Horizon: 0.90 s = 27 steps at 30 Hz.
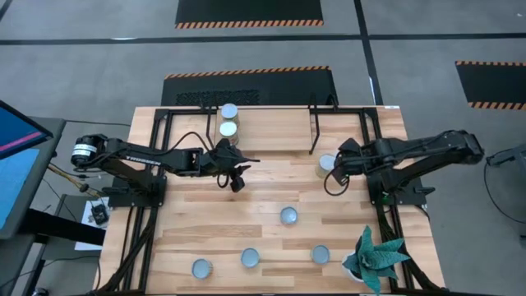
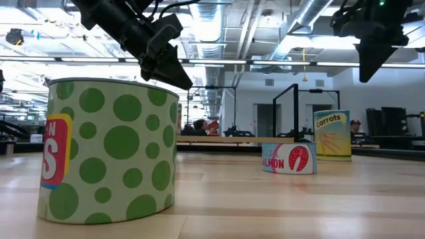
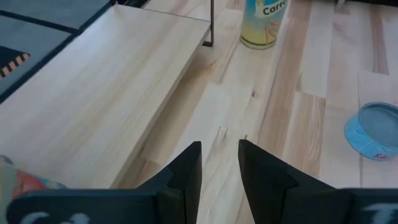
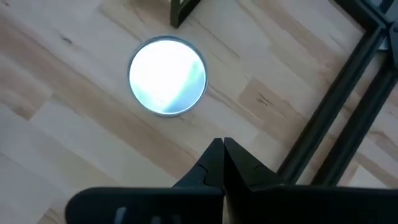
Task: Pick and place cans onto a shelf
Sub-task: Put the canned carrots on the shelf
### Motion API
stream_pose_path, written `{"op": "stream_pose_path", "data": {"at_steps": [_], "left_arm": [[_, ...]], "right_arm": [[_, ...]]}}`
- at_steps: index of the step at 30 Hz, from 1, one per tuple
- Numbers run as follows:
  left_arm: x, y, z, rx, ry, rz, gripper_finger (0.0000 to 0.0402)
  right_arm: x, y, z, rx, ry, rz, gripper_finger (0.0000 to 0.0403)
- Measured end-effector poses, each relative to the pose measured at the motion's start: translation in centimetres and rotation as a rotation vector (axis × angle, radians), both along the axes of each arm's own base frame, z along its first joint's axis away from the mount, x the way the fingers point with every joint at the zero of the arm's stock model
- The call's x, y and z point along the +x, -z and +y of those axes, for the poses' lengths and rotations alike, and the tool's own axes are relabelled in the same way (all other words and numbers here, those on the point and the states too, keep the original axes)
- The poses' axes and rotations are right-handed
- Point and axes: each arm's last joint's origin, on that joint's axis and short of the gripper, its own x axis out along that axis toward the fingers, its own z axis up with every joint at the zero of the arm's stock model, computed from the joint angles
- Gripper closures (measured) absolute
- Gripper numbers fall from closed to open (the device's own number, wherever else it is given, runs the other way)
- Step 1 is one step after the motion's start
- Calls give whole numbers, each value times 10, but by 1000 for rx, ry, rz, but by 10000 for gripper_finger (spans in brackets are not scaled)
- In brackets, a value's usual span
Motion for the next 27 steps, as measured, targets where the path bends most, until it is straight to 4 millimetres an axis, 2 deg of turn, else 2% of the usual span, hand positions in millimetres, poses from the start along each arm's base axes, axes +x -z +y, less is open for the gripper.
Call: {"op": "stream_pose_path", "data": {"at_steps": [8,12,15,21,27], "left_arm": [[-2,2,0,6,2,28,305],[-3,1,0,-6,1,30,305],[-9,-12,-1,-19,16,-24,305],[-42,-49,0,60,-27,-103,305],[-80,-58,2,77,-168,-21,305]], "right_arm": [[-11,0,-9,-1,168,51,386],[-7,0,-11,23,156,27,384],[-1,0,-15,61,129,-4,388],[-2,1,-35,138,163,12,394],[5,3,-48,160,119,-48,360]]}}
